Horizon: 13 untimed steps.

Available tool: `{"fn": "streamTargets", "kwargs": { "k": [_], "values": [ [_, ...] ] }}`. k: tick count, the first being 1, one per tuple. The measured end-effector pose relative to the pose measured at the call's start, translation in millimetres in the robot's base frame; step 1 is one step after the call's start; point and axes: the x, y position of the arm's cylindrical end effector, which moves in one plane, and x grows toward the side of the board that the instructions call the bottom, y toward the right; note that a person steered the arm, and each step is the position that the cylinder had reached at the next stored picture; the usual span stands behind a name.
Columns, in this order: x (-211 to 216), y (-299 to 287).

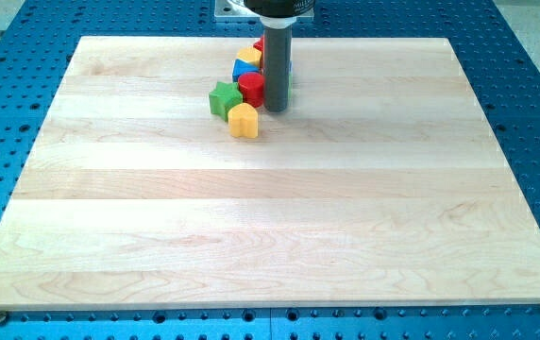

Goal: Separate the green blocks from the group of blocks

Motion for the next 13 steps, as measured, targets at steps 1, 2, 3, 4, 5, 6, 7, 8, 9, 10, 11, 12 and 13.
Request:
{"fn": "streamTargets", "kwargs": {
  "k": [1,2,3,4,5,6,7,8,9,10,11,12,13],
  "values": [
    [2,1],
    [7,-4],
    [20,-7],
    [29,8],
    [38,16],
    [20,47],
    [-15,89],
    [-56,85],
    [-61,45],
    [-53,30],
    [-26,8],
    [-4,8],
    [11,8]
  ]
}}
